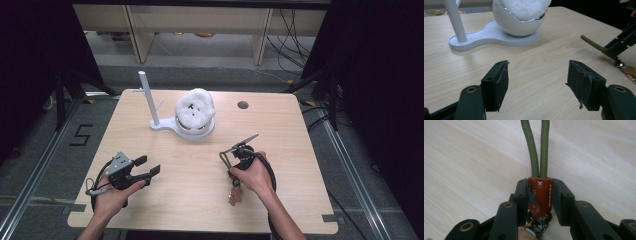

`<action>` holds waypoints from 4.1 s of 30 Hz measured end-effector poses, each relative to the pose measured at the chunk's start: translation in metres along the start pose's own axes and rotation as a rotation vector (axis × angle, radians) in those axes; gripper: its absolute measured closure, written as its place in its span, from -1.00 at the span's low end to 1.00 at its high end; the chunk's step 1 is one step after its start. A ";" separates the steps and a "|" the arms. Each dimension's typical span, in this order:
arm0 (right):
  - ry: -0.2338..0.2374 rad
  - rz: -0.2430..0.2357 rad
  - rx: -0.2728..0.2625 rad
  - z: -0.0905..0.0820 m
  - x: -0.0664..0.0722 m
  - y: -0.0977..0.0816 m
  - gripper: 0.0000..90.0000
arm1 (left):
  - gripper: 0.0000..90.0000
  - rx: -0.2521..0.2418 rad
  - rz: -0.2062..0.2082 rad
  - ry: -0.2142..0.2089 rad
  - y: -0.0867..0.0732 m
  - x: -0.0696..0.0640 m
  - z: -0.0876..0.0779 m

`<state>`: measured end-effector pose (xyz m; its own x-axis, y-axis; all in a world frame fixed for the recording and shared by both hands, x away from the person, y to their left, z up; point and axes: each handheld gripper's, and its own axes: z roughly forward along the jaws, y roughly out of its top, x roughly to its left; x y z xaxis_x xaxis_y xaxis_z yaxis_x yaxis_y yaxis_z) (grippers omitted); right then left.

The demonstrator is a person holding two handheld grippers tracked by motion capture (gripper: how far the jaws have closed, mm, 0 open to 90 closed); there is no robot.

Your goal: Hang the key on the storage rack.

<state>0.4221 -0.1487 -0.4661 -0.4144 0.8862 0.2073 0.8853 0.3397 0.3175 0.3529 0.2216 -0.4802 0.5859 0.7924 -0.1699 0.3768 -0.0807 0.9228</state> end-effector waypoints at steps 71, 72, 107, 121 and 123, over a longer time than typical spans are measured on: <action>0.244 -0.317 -0.817 -0.018 0.074 0.019 0.53 | 0.18 -0.114 -0.086 -0.233 0.090 -0.030 0.051; 0.245 -0.319 -0.820 -0.017 0.074 0.019 0.53 | 0.19 -0.115 -0.090 -0.236 0.090 -0.031 0.051; 0.248 -0.338 -0.845 -0.016 0.088 0.022 0.49 | 0.86 -0.134 -0.062 -0.234 0.097 -0.037 0.055; 0.227 -0.360 -0.857 -0.016 0.083 0.018 0.21 | 0.86 -0.143 -0.014 -0.134 0.100 -0.025 0.048; 0.229 -0.331 -0.850 -0.017 0.082 0.014 0.21 | 0.86 -0.145 -0.011 -0.117 0.100 -0.022 0.046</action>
<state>0.3974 -0.0768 -0.4292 -0.7289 0.6714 0.1342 0.3017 0.1390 0.9432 0.4104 0.1684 -0.4000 0.6648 0.7165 -0.2114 0.2813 0.0220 0.9594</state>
